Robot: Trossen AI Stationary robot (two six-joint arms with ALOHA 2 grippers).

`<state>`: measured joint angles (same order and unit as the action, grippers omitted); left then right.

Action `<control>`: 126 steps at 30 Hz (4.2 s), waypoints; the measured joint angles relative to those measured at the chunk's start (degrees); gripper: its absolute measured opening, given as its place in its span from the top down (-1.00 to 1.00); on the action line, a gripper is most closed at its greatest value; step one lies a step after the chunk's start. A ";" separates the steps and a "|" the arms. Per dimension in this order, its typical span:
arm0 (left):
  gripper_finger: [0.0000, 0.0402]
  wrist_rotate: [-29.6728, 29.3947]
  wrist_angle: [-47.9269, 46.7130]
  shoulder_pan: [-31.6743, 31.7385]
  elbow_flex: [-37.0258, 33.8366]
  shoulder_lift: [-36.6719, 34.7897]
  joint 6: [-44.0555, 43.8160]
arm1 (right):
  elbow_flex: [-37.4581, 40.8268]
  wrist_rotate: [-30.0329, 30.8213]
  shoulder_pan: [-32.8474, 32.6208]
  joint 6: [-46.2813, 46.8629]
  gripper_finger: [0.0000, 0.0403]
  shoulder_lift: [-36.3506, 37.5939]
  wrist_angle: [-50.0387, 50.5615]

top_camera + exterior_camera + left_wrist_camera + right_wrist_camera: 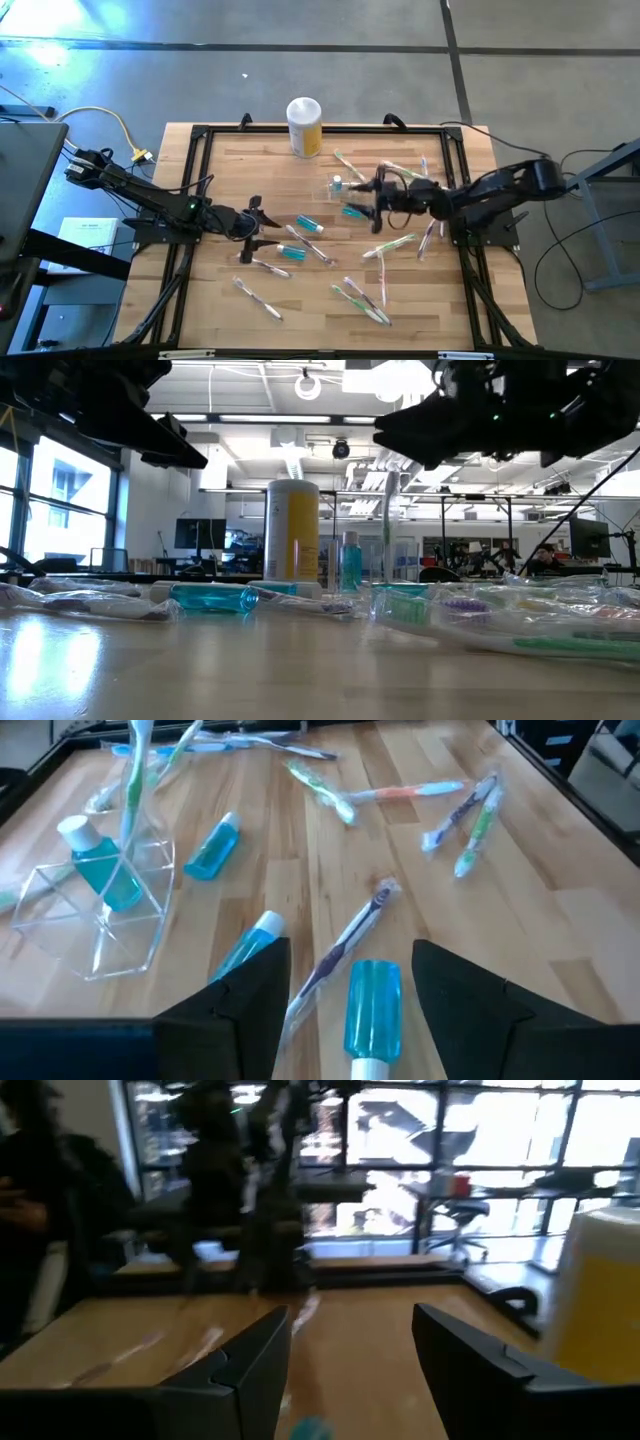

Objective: Pick & Place toothbrushing station
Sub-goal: Put the top left mouthwash into the transparent organizer

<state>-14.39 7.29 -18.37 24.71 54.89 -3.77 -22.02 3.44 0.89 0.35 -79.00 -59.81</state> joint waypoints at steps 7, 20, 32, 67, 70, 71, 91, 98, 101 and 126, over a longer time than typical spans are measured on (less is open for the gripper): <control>-0.01 -0.07 3.16 0.00 0.02 2.43 -0.70 | 0.00 -0.46 -9.25 1.54 -0.01 1.39 5.09; -0.01 -3.10 -20.81 2.00 21.41 15.82 4.38 | 0.00 -0.47 -19.30 -3.65 -0.01 1.35 4.28; -0.01 1.98 -30.07 11.23 34.74 31.88 15.90 | 0.00 -1.24 -21.32 -2.14 -0.01 1.33 4.69; -0.01 11.94 -9.98 16.50 34.62 45.42 21.45 | 0.00 10.36 -29.45 3.57 -0.01 1.33 9.02; -0.01 11.69 -10.83 16.50 34.62 45.42 21.29 | 0.00 10.41 -29.40 2.54 -0.01 1.33 8.59; -0.01 11.33 -10.98 16.50 34.62 45.42 21.28 | 0.00 10.59 -29.29 2.27 -0.01 1.33 8.55; -0.01 9.79 -12.60 16.50 34.62 46.26 19.46 | 0.00 11.44 -27.35 -2.61 -0.01 1.33 7.63; -0.01 8.92 -13.61 16.48 34.40 48.37 18.36 | 0.00 11.45 -27.29 -5.17 -0.01 1.33 6.79; -0.01 8.87 -12.39 16.48 34.67 49.42 18.34 | 0.00 11.37 -26.62 -5.23 -0.01 1.33 6.80; -0.01 6.34 -16.16 16.41 34.86 52.96 16.55 | 0.00 9.86 -24.40 -4.70 -0.01 1.33 6.90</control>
<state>-8.05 -8.87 -1.96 59.57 107.85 12.78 -22.02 13.30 -23.51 -4.35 -77.67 -52.90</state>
